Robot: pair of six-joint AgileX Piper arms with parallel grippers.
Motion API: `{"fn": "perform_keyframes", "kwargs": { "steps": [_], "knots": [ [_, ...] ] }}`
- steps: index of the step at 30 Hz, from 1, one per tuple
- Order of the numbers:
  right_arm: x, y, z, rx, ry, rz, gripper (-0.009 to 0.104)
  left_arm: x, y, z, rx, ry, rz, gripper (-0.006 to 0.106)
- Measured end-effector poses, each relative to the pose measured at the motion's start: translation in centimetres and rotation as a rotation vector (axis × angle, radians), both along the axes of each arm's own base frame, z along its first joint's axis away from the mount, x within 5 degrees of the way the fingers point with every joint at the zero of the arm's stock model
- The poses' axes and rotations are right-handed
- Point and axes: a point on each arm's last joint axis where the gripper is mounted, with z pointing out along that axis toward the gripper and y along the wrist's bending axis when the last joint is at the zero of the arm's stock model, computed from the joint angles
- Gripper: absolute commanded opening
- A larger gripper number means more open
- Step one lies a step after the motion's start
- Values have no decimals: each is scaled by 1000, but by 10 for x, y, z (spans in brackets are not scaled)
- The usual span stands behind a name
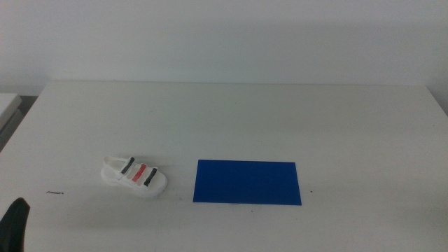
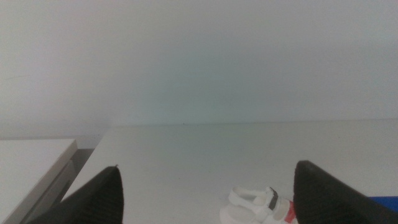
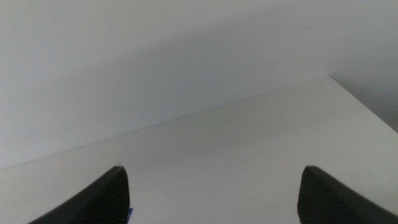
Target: Use one arm to grab the shoe from the table and place it on the mat.
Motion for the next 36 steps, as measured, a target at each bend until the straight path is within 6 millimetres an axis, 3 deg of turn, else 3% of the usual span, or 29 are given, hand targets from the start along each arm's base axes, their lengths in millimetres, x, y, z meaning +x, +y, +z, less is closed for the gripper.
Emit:
{"fn": "perform_keyframes", "kwargs": {
  "steps": [5, 9, 13, 16, 20, 24, 28, 36],
  "knots": [
    [0, 0, 0, 0, 0, 0, 79, 2, -1, 3, 5, 83, -9, 94],
    [0, 0, 0, 0, 0, 0, 79, 21, -5, 48, 55, 329, -54, 94],
    [0, 0, 0, 0, 0, 0, 79, 59, -11, 110, 228, 523, -121, 94],
    [0, 0, 0, 0, 0, 0, 79, 92, -15, 132, 415, 683, -212, 94],
    [0, 0, 0, 0, 0, 0, 79, 141, -23, 143, 619, 845, -379, 94],
    [0, 0, 0, 0, 0, 0, 79, 184, -32, 133, 867, 920, -644, 94],
    [0, 0, 0, 0, 0, 0, 79, 220, -37, 102, 1014, 979, -840, 94],
    [0, 0, 0, 0, 0, 0, 79, 263, -62, 40, 1236, 1029, -1073, 94]
  ]
}}
